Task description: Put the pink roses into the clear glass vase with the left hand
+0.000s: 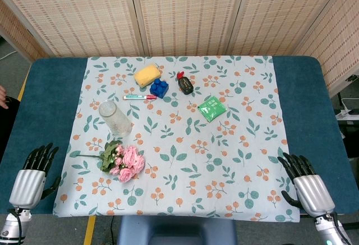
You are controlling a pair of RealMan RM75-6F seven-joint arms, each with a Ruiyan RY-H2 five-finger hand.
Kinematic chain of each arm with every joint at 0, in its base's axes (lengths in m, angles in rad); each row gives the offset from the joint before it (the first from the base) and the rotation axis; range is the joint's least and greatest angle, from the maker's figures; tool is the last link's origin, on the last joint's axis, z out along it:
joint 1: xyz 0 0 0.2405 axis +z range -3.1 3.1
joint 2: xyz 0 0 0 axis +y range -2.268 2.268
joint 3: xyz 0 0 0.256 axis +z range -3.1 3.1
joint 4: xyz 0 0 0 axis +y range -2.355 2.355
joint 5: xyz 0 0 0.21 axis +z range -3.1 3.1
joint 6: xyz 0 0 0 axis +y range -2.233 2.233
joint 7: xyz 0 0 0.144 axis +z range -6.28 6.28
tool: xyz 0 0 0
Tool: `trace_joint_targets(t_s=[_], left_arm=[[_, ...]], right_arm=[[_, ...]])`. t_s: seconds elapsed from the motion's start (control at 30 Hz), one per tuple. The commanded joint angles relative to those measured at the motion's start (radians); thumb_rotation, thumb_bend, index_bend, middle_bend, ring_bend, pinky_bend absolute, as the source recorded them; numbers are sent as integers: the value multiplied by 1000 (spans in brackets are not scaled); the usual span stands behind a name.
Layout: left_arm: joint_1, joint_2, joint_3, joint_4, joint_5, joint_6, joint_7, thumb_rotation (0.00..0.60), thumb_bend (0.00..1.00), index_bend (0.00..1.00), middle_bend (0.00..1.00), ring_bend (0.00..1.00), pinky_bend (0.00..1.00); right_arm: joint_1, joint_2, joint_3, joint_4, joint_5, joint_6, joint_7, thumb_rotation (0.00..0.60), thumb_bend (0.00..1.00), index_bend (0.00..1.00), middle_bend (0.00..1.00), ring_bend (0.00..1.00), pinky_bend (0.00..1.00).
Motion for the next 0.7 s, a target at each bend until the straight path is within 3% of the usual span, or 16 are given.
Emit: trace_joint_targets(t_s=[0.03, 0.33, 0.5, 0.7], left_arm=[[-5, 2, 1, -10, -2, -13, 9, 600, 353, 0, 0, 0, 117], [-91, -5, 26, -119, 7, -190, 44, 600, 357, 0, 0, 0, 163], [-190, -8, -28, -189, -127, -395, 83, 600, 343, 0, 0, 0, 214], [-272, -49, -91, -202, -245, -499, 170, 600, 338, 0, 0, 0, 222]], right_arm=[[1, -1, 2, 1, 3, -1, 0, 600, 213, 0, 0, 0, 0], [2, 0, 5, 4, 1, 1, 10, 600, 213, 0, 0, 0, 0], [3, 4, 5, 6, 1, 1, 11, 600, 213, 0, 0, 0, 0], [2, 2, 8, 6, 9, 1, 7, 600, 213, 0, 0, 0, 0]])
